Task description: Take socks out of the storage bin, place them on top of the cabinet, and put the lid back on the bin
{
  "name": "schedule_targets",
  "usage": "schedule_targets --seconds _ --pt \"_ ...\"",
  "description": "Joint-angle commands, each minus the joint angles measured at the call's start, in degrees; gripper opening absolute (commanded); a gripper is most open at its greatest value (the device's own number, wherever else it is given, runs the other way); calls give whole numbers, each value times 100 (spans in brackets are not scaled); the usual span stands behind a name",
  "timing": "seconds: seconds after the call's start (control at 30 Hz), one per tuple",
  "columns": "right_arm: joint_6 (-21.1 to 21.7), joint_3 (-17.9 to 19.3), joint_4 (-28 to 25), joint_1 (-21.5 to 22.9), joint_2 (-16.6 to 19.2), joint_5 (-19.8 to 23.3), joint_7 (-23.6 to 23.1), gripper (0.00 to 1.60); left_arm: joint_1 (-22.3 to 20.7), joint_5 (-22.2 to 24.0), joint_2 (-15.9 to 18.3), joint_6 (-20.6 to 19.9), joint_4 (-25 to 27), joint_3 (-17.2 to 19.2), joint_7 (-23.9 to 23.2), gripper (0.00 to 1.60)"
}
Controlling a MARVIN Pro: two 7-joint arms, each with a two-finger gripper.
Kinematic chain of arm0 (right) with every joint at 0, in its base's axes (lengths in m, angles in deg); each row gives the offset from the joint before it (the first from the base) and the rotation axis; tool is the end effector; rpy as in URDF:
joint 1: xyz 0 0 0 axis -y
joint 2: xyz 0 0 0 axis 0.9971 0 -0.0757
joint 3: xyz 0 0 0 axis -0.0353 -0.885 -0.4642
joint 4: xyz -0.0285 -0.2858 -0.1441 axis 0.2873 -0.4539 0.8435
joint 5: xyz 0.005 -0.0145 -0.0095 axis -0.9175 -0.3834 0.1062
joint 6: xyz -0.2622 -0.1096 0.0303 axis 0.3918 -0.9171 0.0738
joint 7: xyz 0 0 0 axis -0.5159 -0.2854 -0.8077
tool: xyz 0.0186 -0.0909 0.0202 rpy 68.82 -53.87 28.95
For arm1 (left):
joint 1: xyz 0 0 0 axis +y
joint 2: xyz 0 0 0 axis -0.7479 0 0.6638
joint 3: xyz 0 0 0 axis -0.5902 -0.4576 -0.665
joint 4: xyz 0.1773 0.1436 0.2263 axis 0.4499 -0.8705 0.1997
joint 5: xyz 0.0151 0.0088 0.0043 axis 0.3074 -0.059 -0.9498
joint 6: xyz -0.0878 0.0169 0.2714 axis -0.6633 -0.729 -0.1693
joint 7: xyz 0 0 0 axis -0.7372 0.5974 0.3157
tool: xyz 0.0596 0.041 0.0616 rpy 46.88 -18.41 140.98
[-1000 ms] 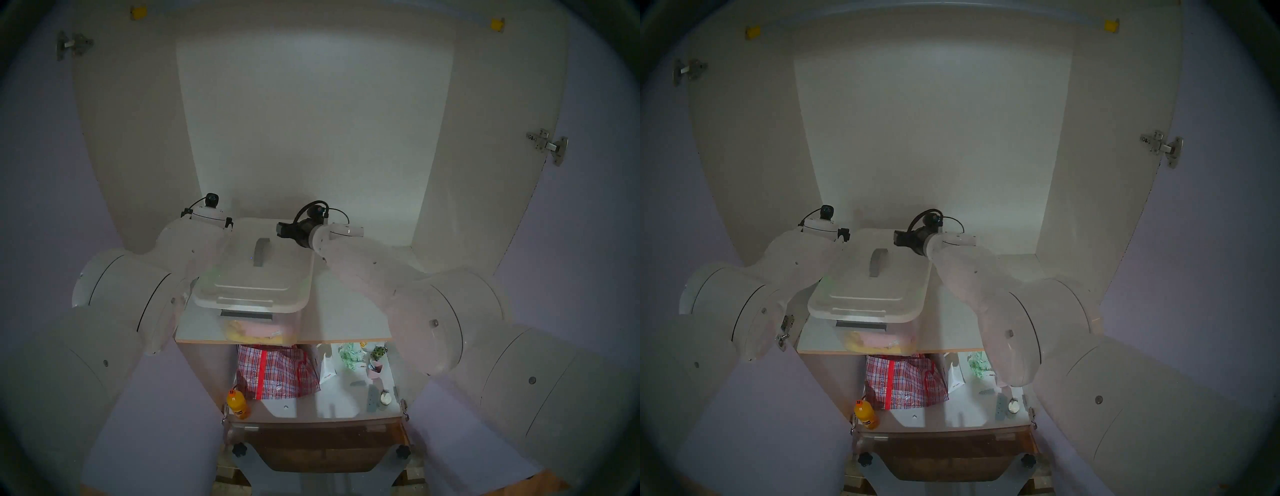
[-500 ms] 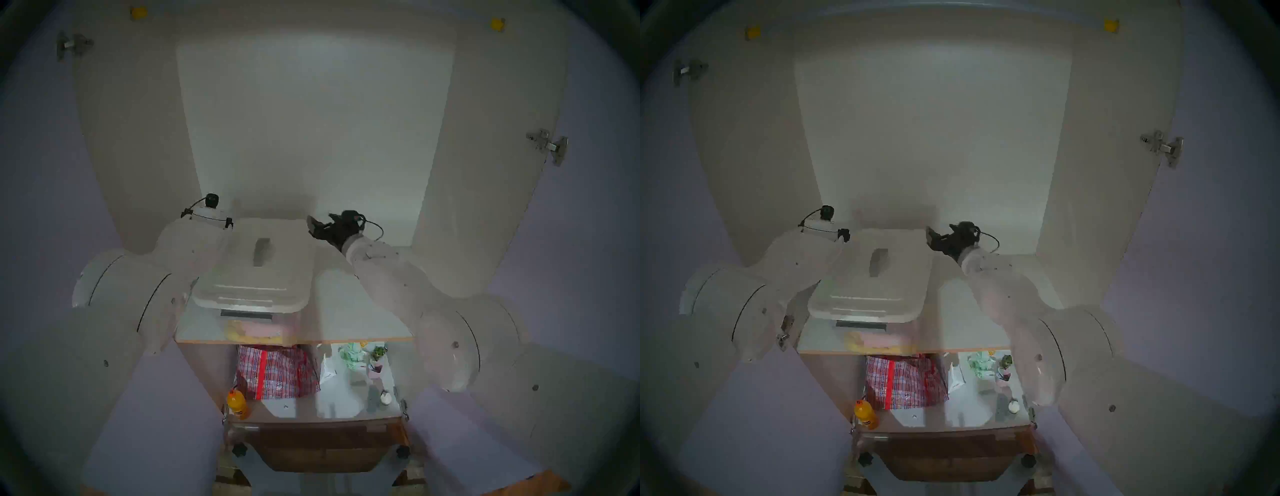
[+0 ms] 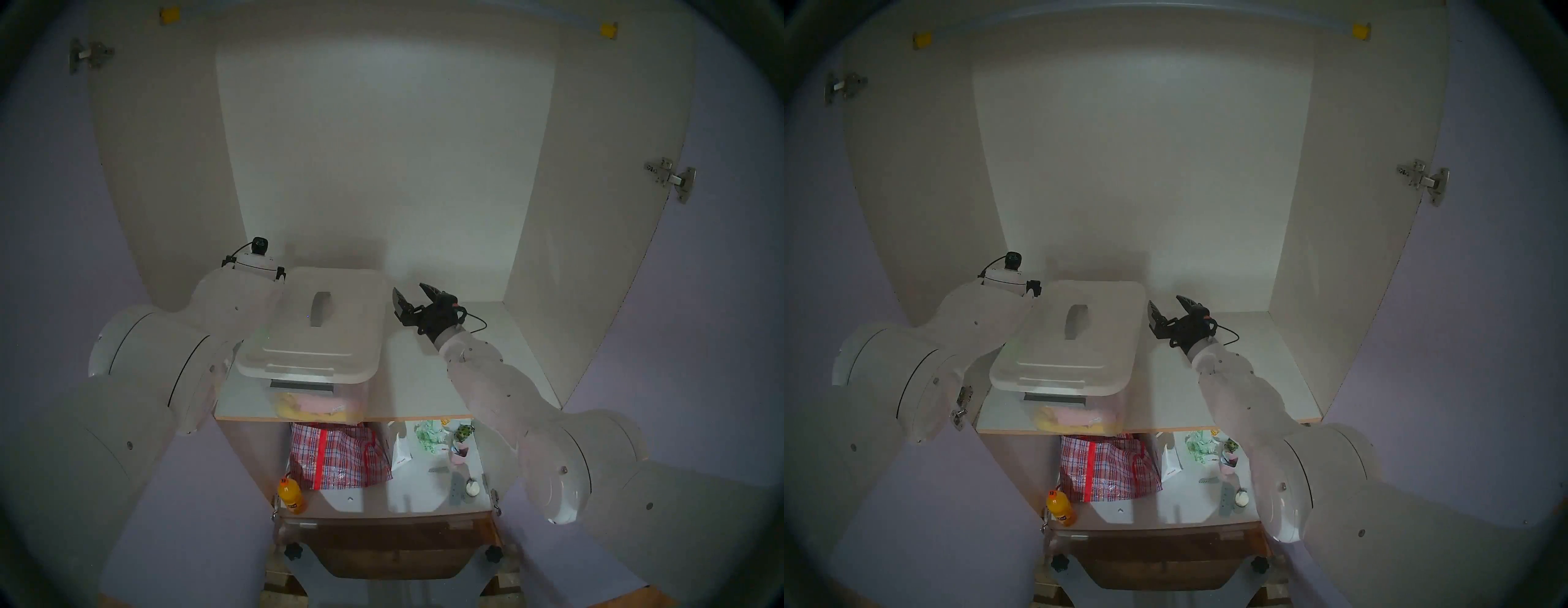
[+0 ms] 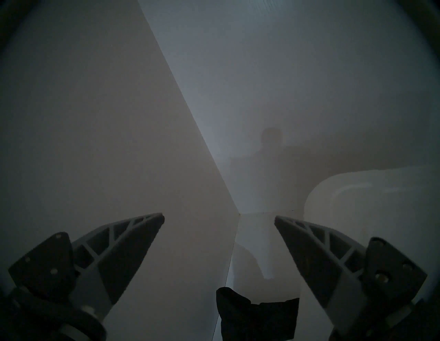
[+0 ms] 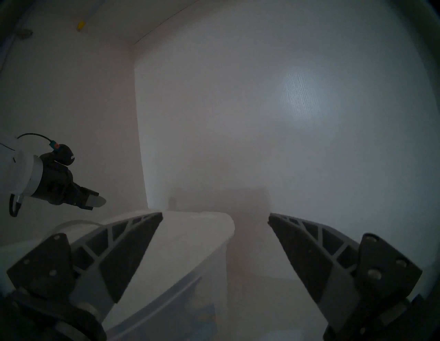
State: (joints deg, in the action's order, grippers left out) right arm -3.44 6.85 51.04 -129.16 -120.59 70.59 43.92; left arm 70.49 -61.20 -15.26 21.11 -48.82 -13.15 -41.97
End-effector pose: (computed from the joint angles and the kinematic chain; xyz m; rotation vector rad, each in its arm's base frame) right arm 0.5788 0.0854 -0.3132 -1.6344 -0.3367 -2.0549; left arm 0.6553 0.1387 -0.1996 -2.2018 -0.0487 -1.4679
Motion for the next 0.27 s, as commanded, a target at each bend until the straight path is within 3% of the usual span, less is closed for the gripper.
schedule_targets --seconds 0.0,0.23 --pt "-184 64 -531 56 29 80 -139 160 -221 -14 7 49 129 -1 5 160" --pt "-128 104 -905 -149 58 120 -237 160 -223 -15 8 50 130 -2 5 160"
